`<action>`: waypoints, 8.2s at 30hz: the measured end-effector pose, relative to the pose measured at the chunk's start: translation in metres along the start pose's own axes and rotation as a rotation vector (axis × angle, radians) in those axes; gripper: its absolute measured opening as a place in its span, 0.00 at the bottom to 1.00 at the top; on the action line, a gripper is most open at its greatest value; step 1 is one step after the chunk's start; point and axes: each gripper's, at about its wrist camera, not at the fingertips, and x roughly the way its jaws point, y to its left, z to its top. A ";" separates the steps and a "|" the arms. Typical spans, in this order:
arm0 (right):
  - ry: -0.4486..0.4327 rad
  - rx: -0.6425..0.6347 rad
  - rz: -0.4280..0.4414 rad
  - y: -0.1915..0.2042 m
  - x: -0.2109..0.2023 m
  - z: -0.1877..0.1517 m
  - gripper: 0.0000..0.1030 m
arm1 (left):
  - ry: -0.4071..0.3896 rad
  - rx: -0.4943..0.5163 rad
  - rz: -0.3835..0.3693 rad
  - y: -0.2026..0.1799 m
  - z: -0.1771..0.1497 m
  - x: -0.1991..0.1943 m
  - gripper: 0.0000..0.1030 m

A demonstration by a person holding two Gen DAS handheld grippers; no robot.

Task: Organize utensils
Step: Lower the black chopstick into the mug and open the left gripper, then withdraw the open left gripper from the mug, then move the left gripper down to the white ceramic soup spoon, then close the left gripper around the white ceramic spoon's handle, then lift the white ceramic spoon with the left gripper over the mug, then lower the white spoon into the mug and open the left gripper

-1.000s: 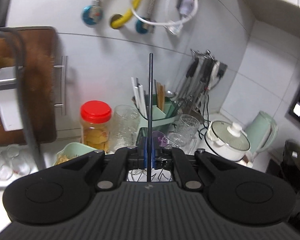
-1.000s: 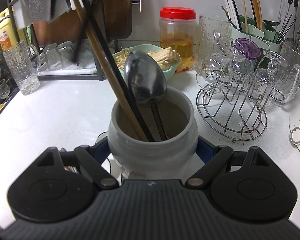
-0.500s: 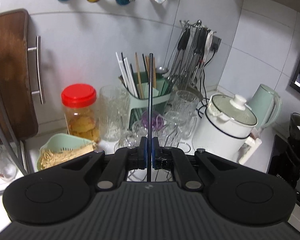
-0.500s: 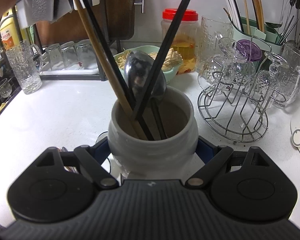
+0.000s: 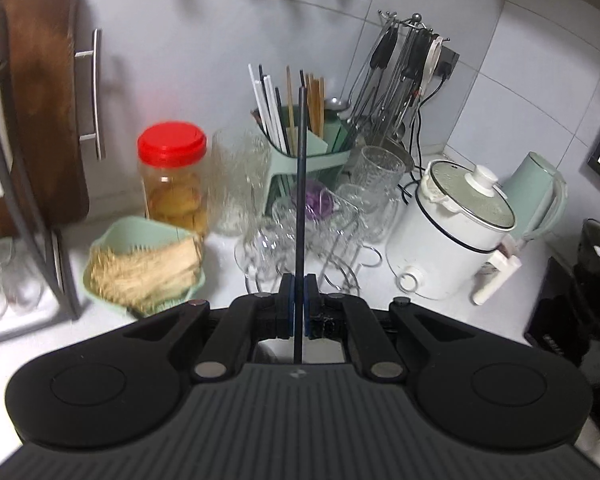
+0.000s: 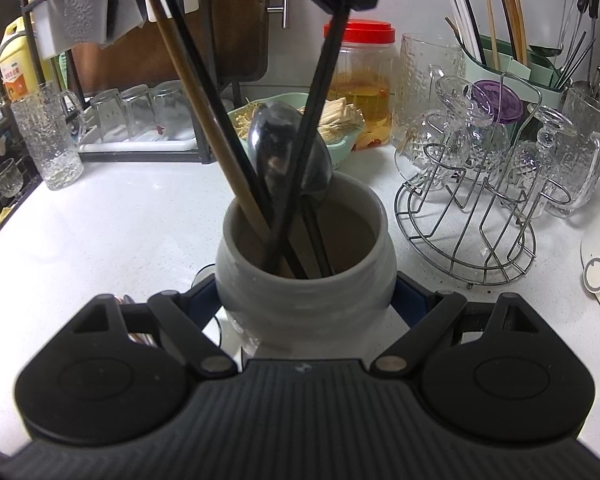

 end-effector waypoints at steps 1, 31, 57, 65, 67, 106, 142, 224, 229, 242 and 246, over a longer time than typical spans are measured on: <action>-0.001 0.000 0.000 0.000 0.000 0.000 0.88 | 0.010 0.002 0.001 -0.002 0.000 -0.003 0.05; -0.016 -0.012 0.003 0.000 0.001 -0.001 0.88 | 0.384 -0.085 0.005 0.002 -0.026 0.022 0.05; 0.002 -0.007 0.002 0.001 0.002 0.002 0.88 | 0.061 -0.179 -0.012 -0.001 -0.020 -0.093 0.33; 0.011 -0.004 0.000 0.001 0.004 0.003 0.88 | 0.002 -0.228 0.048 0.022 -0.043 -0.115 0.33; 0.013 -0.003 -0.002 0.000 0.004 0.004 0.88 | 0.014 -0.262 0.064 0.036 -0.052 -0.113 0.33; 0.035 0.024 -0.019 -0.032 -0.007 -0.003 0.88 | 0.369 -0.107 0.102 0.077 -0.143 0.065 0.53; 0.025 0.038 -0.011 -0.032 -0.005 -0.004 0.88 | 0.248 -0.147 0.250 0.062 -0.124 0.012 0.46; -0.007 -0.006 0.000 -0.005 -0.004 -0.005 0.88 | 0.195 0.030 -0.003 -0.026 -0.006 0.019 0.46; -0.010 -0.003 -0.001 -0.005 -0.004 -0.005 0.88 | 0.270 0.055 -0.001 -0.030 -0.011 0.034 0.46; -0.018 -0.002 -0.005 -0.004 -0.005 -0.007 0.88 | 0.397 0.049 0.022 -0.026 -0.014 0.059 0.46; -0.018 -0.001 -0.005 -0.004 -0.005 -0.006 0.88 | 0.398 0.040 0.020 -0.023 -0.014 0.060 0.46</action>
